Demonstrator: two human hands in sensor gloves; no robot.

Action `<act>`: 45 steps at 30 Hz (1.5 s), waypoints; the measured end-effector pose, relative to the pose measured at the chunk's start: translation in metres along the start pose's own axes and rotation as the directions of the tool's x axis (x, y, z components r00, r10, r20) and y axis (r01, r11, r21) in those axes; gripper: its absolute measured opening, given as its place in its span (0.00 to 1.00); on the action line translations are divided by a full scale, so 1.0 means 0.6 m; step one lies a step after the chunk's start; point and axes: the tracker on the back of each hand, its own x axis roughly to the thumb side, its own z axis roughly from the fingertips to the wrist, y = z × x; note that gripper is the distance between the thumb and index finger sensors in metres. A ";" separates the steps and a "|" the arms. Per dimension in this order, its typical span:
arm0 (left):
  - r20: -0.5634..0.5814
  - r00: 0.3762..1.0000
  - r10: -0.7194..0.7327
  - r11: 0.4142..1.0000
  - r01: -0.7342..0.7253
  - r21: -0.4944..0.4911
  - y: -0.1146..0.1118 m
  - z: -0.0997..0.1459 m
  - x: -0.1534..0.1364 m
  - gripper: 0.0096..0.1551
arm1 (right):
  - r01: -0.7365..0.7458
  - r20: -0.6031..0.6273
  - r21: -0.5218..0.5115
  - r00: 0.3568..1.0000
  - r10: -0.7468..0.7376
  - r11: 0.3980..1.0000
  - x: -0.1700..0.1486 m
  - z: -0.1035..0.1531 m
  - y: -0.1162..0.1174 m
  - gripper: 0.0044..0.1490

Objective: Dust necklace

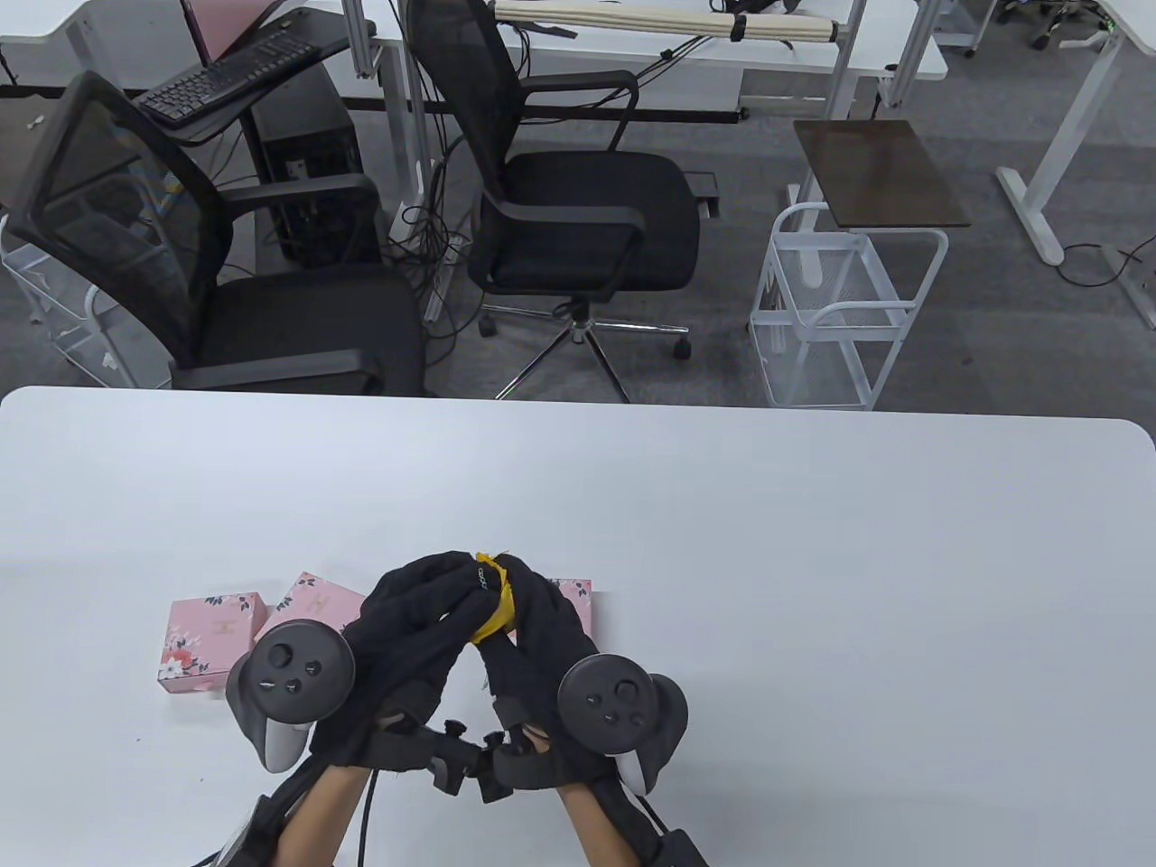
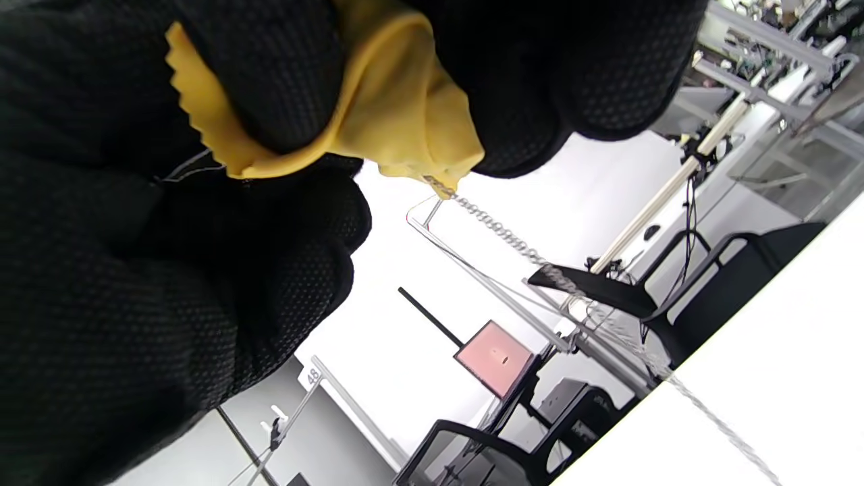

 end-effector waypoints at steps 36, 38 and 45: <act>0.008 0.989 0.148 0.988 -0.147 -0.049 0.021 -0.014 -0.017 0.18 | -0.160 0.104 0.132 0.984 0.147 0.978 0.003 -0.005 0.013 0.24; 0.009 0.988 0.154 0.987 -0.153 -0.044 0.025 -0.014 -0.017 0.18 | -0.144 0.090 0.115 0.987 0.134 0.983 0.000 -0.004 0.016 0.23; 0.014 0.990 0.139 0.990 -0.139 -0.026 0.030 -0.014 -0.018 0.18 | -0.138 0.095 0.194 0.988 0.122 0.971 0.002 -0.005 0.022 0.24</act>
